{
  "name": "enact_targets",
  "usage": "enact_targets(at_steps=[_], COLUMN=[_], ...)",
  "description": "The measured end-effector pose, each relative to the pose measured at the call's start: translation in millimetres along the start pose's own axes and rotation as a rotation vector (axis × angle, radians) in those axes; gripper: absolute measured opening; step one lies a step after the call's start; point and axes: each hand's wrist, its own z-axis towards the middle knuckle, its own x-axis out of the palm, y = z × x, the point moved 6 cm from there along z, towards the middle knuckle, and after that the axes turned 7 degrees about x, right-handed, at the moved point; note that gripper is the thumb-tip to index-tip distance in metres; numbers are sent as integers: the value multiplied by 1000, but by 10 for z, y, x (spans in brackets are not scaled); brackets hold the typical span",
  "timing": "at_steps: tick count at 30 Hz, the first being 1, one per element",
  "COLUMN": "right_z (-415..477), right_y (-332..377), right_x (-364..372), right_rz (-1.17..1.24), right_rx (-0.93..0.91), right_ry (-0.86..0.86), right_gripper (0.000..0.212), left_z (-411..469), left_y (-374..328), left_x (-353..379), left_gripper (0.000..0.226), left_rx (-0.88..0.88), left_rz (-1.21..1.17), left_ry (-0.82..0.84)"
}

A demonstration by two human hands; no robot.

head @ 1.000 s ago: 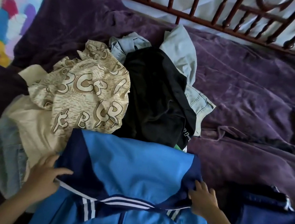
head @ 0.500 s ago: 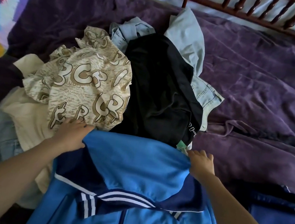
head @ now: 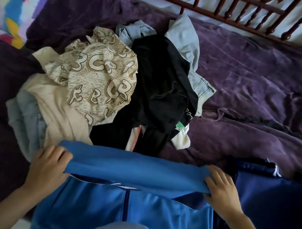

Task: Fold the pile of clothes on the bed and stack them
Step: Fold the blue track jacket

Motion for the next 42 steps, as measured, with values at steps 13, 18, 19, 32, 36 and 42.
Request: enact_targets(at_steps=[13,18,19,32,36,42], right_z=[-1638,-1635,-1631,-1723,-2002,-1951], right_y=[754,674,664,561,515,82], right_x=[983,954,909,724,940,930], right_rz=[118,36,35,-45,159,506], right_rx=[66,100,106,177,371,1040], right_ry=[656,619,576,487,931,493], right_gripper=[83,78,77,50,66,60], left_z=[-1853,-1783,-1757,-1683,-1963,-1627], left_y=[-579,-602,-589,-630,-766,-1227], left_x=[465,421,389,360,566,421], left_gripper=[90,114,113,88,112,76], left_rx=[-251,-277,-278,-360,-364,-279], left_rz=[-64,-102,-109,-49,-91,-155], left_ry=[520,646,629,666,843,779])
